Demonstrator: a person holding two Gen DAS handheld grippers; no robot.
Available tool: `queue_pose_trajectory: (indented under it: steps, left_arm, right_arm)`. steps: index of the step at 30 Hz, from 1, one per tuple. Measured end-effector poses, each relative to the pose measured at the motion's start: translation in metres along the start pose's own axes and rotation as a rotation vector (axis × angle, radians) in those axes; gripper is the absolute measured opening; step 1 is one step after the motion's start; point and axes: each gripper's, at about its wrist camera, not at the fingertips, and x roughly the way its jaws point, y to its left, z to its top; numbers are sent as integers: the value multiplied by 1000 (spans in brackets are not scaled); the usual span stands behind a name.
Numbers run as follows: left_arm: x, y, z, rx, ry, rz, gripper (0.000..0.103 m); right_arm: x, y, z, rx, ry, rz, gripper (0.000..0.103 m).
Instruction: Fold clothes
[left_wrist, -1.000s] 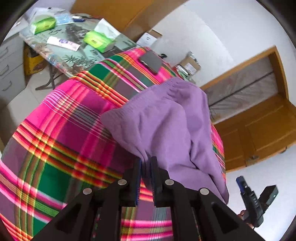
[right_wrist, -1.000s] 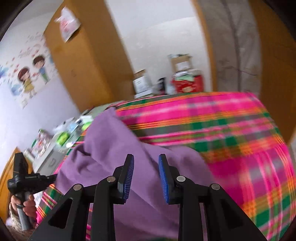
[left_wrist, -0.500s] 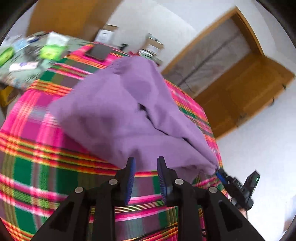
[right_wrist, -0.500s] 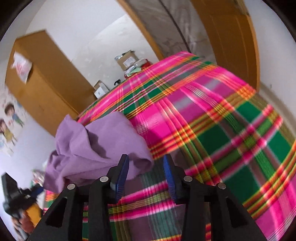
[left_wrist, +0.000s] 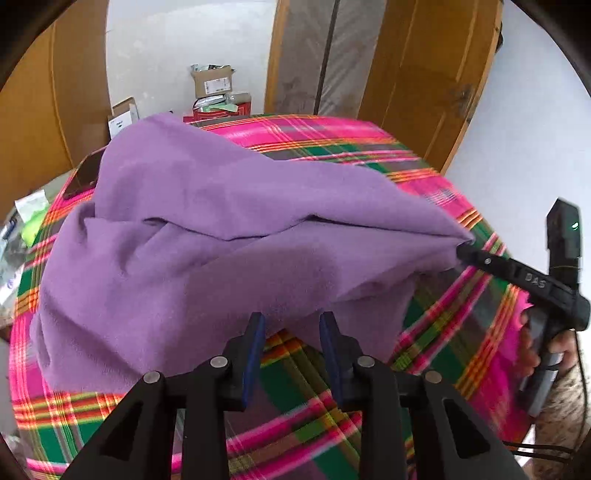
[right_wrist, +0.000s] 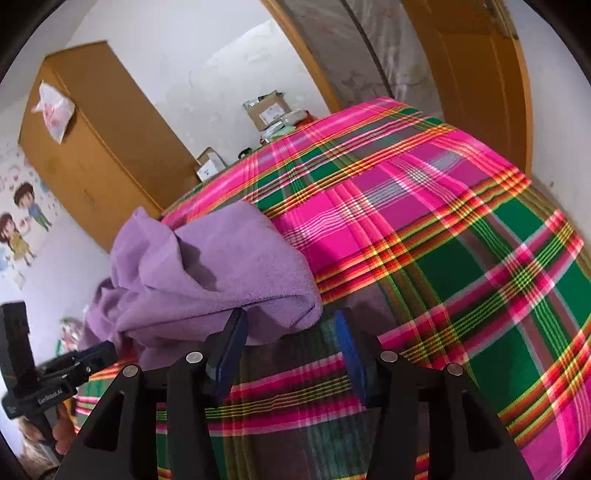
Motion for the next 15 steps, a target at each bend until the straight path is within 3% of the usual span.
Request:
queue_pose_trajectory:
  steps: [7,11,12,13,15]
  left_arm:
    - [16,-13,15,86,4,103,31]
    - [17,-7,24,58,-19,86,14]
    - [16,-4,27,42,-21,72,12]
    - [13,1,30,16,-30,55,8]
    - [9,7,36,-16,-44,34,5]
  right_arm:
    - [15,12,0,-72,25,-25,53]
    - [19,17,1,-106,18,-19,52]
    - [18,17,2,-114,16,-24,46]
    - [17,18,1,-126,14,-29,31]
    - [19,21,4,-146,5,-50,11]
